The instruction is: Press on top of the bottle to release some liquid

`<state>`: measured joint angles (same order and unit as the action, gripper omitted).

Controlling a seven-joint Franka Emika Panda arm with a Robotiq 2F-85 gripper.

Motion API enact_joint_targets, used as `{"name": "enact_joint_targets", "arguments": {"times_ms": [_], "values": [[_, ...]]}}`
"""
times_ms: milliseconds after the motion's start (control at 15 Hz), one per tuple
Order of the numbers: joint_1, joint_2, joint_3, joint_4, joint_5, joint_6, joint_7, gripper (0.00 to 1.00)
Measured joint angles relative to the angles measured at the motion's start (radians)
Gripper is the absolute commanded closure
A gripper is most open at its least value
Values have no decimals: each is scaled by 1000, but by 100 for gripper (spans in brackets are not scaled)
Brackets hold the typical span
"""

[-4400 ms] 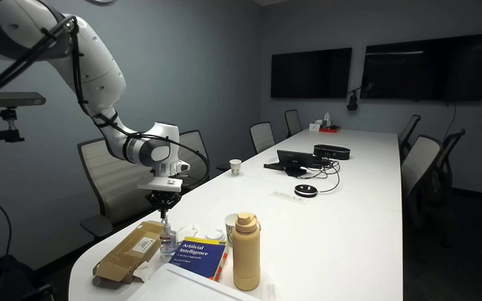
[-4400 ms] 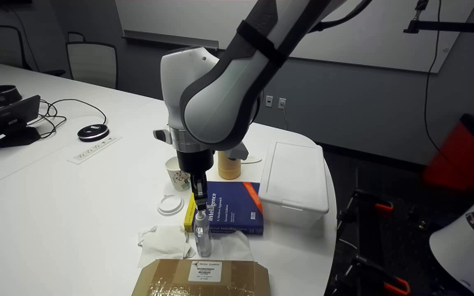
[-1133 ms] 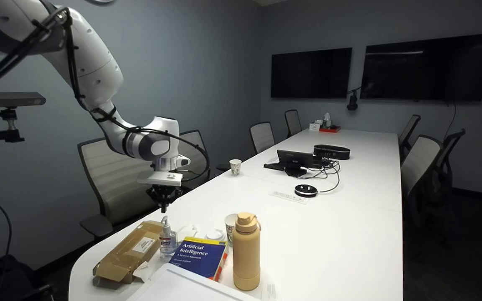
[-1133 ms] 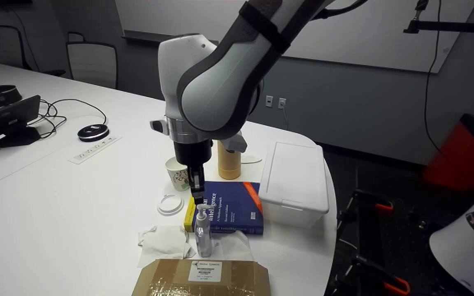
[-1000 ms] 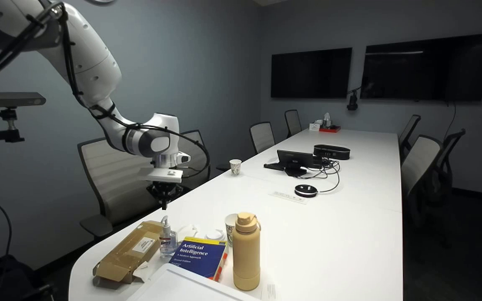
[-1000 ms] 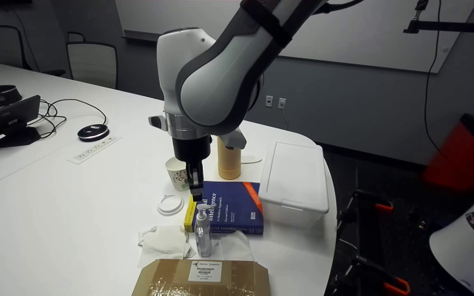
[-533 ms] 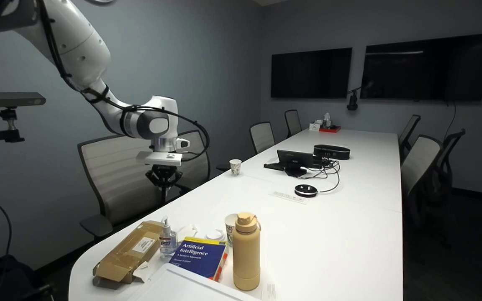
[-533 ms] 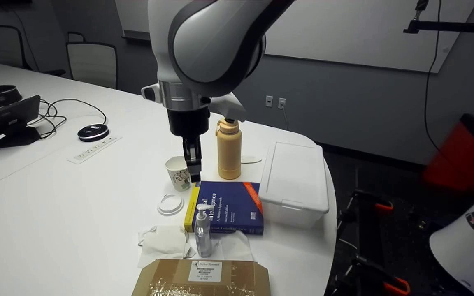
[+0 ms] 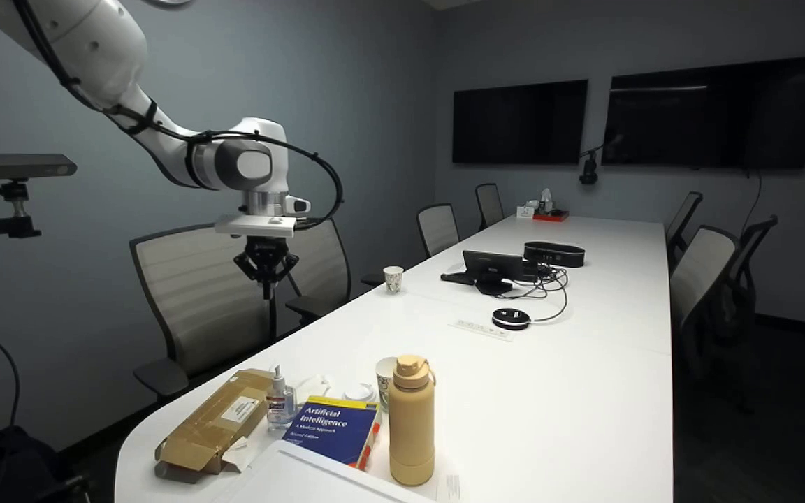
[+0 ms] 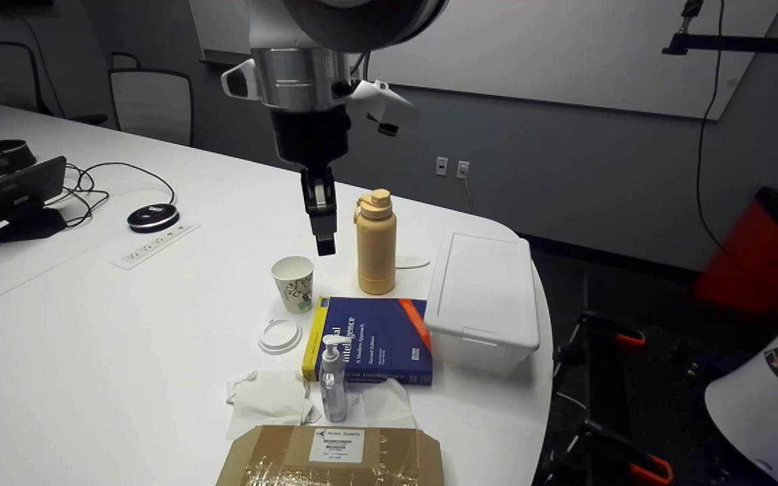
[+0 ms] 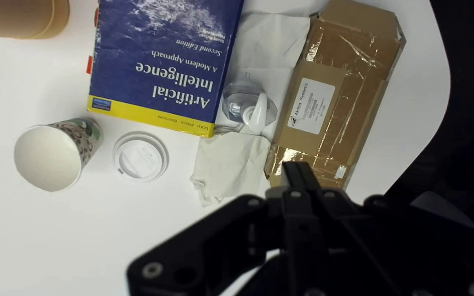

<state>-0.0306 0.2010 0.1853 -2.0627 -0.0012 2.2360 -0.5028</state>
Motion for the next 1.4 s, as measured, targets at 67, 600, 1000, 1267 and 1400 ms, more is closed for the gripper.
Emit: {"name": "enact_joint_targets", "arguments": {"times_ms": [67,600,1000,1267,1400], "values": [[3,-14,-4,0,0,-13,1,100],[18,-42,-29,0,0,-66,30,29],[23,-42,-30,0,0,-94,41,0],[31,-42,-31,0,0,-106,41,0],[32,-42,-31,0,0,-110,41,0]]}}
